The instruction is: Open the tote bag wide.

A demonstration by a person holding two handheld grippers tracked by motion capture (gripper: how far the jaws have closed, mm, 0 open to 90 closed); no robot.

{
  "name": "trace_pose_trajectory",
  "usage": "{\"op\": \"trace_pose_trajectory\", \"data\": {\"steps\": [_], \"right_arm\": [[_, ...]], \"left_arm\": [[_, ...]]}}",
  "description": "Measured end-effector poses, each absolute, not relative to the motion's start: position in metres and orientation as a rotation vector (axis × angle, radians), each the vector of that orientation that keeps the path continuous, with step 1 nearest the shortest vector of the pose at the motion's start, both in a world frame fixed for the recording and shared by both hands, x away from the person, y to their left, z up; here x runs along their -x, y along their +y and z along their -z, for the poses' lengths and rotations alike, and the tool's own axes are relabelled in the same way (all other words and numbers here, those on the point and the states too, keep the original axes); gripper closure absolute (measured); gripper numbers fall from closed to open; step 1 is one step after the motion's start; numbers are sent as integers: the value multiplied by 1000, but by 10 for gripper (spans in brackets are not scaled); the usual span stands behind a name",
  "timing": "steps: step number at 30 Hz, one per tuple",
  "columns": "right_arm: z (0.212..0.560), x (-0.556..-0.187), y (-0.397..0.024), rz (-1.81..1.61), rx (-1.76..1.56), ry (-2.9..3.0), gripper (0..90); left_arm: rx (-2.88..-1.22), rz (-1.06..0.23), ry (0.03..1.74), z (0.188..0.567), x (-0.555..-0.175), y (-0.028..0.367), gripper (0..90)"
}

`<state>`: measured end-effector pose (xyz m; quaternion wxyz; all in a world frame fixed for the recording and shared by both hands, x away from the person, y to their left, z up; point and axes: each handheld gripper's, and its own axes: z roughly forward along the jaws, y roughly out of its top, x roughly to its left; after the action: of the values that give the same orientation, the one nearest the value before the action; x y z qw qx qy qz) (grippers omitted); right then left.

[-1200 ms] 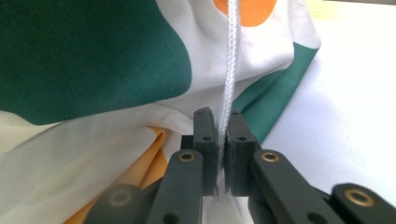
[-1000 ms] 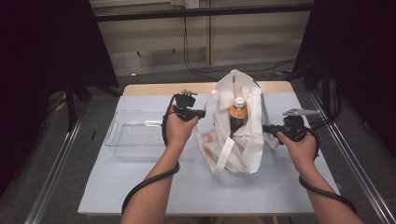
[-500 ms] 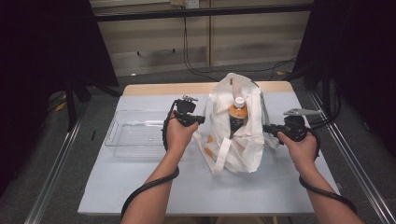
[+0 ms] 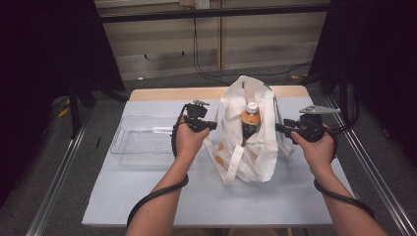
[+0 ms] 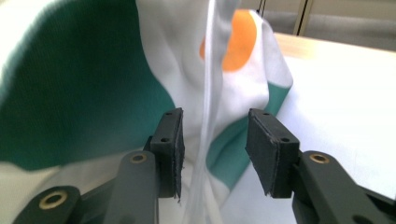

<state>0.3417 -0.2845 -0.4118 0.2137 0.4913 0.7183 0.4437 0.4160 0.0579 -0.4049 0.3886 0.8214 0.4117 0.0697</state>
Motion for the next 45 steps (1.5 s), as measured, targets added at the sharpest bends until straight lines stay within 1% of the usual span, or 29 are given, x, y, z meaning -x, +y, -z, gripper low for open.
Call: {"op": "trace_pose_trajectory", "data": {"steps": [2, 3, 4, 8, 9, 10, 11, 16, 19, 37, 45], "right_arm": [[410, -343, -283, -1235, -1367, 1992, 578], [406, -346, -282, -1244, -1363, 1986, 615], [406, -346, -282, -1244, -1363, 1986, 615], [402, -350, -281, -1271, -1373, 1972, 809], [402, -350, -281, -1290, -1381, 1969, 850], [403, -350, -281, -1293, -1386, 1974, 871], [404, -350, -282, -1287, -1389, 1977, 877], [413, -347, -285, -1286, -1405, 1975, 881], [417, -345, -287, -1282, -1409, 1975, 881], [442, -346, -295, -1223, -1452, 2013, 882], [437, -346, -291, -1241, -1428, 2003, 882]], "left_arm": [[-2089, -174, 1048, 405, -416, 58, 881], [-2064, -169, 1064, 405, -416, 56, 881], [-2081, -173, 1054, 405, -416, 57, 881], [-2079, -166, 1050, 406, -416, 59, 881], [-2078, -166, 1051, 406, -416, 59, 881], [-2078, -170, 1050, 406, -416, 59, 881], [-2056, -168, 1062, 406, -415, 58, 881], [-2052, -171, 1065, 405, -416, 60, 882], [-2086, -172, 1050, 404, -417, 64, 881], [-2056, -170, 1079, 405, -420, 73, 881], [-2044, -157, 1067, 402, -421, 67, 864]]}}
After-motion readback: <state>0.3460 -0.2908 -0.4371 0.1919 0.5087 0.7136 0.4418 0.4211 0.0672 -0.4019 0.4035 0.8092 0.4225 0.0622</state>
